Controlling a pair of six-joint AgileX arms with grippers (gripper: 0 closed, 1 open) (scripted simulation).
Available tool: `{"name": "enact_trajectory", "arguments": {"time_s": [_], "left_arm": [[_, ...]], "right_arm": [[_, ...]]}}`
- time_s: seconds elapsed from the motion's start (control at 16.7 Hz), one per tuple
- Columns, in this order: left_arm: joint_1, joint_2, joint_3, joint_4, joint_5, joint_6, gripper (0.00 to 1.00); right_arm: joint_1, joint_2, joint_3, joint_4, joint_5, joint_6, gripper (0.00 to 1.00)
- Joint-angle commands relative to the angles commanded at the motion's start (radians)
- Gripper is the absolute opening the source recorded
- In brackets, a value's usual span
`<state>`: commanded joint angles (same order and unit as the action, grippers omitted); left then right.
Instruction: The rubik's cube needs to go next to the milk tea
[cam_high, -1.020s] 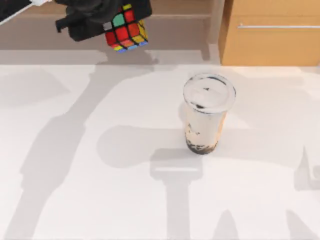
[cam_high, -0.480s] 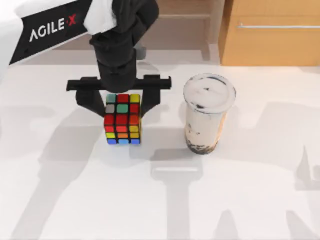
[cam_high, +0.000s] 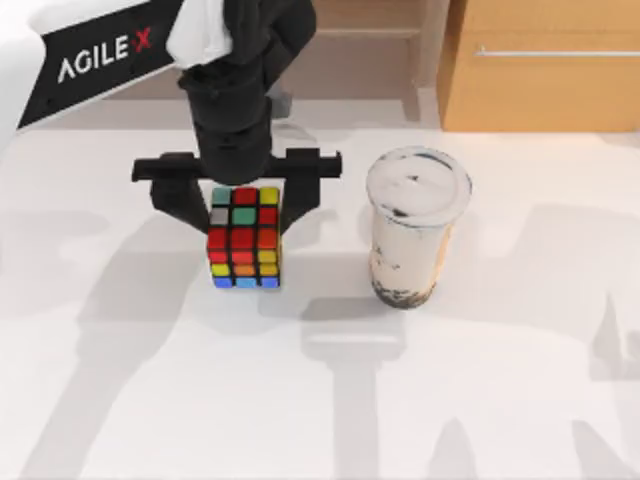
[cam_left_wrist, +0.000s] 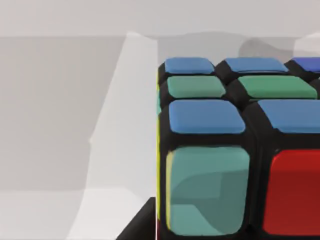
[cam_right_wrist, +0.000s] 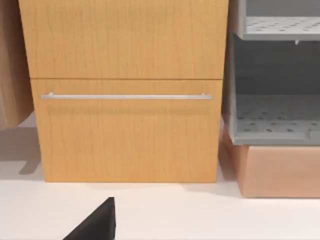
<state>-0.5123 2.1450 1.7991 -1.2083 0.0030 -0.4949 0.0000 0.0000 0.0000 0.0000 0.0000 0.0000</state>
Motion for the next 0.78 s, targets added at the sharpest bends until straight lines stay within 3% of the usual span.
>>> {"name": "enact_trajectory", "arguments": {"time_s": [0.78], "left_arm": [[0.027,-0.033,-0.008,0.041,-0.002,0.001,0.00]], "right_arm": [[0.000,0.000,0.000,0.000,0.000,0.000,1.00]]}}
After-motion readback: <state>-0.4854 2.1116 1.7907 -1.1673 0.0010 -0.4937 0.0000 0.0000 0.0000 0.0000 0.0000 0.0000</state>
